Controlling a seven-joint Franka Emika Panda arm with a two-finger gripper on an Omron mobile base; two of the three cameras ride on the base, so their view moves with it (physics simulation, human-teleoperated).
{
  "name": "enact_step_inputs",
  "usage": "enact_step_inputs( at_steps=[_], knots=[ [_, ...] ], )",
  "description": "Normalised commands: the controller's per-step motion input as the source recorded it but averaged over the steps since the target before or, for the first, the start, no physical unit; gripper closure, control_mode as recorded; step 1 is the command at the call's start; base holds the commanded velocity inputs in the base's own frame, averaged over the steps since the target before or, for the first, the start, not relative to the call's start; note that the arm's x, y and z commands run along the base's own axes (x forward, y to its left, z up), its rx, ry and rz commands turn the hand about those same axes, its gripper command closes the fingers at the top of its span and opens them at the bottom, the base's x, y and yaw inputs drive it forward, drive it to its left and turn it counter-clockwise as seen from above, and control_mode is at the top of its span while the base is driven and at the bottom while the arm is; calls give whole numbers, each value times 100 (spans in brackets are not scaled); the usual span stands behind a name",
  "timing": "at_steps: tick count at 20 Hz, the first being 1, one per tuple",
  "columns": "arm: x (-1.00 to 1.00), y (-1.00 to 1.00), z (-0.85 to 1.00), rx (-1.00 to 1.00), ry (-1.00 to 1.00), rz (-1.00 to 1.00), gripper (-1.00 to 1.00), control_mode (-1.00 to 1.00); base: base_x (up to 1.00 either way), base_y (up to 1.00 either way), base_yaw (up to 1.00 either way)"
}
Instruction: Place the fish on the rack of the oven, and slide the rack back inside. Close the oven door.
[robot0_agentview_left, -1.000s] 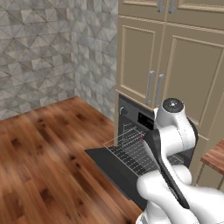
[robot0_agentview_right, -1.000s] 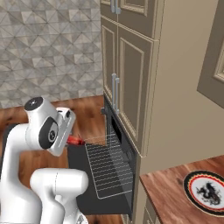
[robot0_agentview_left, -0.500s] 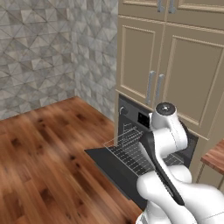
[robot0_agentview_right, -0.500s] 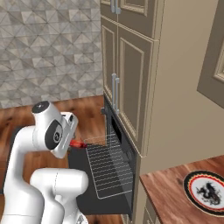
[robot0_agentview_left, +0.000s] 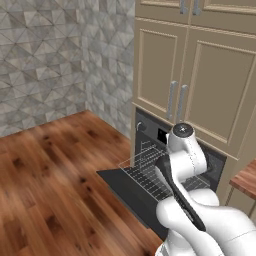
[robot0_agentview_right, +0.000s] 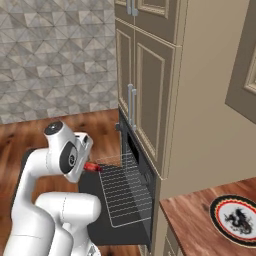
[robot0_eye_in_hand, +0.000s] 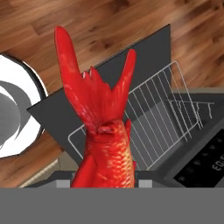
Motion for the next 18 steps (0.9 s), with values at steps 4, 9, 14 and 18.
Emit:
enact_step_inputs(
  at_steps=[4, 9, 14, 18],
  knots=[
    [32, 0, -33, 0, 0, 0, 100, -100, 0, 0, 0],
    [40, 0, -30, 0, 0, 0, 100, -100, 0, 0, 0],
    [40, 0, -38, 0, 0, 0, 100, -100, 0, 0, 0],
    [36, 0, -60, 0, 0, -4, 100, -100, 0, 0, 0]
  ],
)
